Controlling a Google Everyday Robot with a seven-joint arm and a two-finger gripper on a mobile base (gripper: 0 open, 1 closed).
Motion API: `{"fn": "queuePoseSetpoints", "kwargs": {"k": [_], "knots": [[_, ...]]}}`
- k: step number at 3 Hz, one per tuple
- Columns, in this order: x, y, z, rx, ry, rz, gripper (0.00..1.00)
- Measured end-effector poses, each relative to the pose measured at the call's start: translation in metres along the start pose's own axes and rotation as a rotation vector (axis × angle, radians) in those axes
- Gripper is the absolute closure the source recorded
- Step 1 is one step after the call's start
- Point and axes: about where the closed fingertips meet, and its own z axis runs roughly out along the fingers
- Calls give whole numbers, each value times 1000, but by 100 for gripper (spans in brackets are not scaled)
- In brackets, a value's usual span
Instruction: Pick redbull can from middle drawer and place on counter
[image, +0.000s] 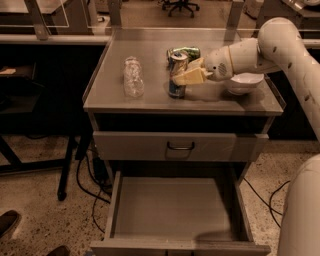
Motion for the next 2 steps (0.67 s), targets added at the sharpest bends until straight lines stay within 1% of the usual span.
{"fn": "queuePoseSetpoints", "kwargs": {"k": [2], "knots": [[0, 0, 0, 0, 0, 0, 34]]}}
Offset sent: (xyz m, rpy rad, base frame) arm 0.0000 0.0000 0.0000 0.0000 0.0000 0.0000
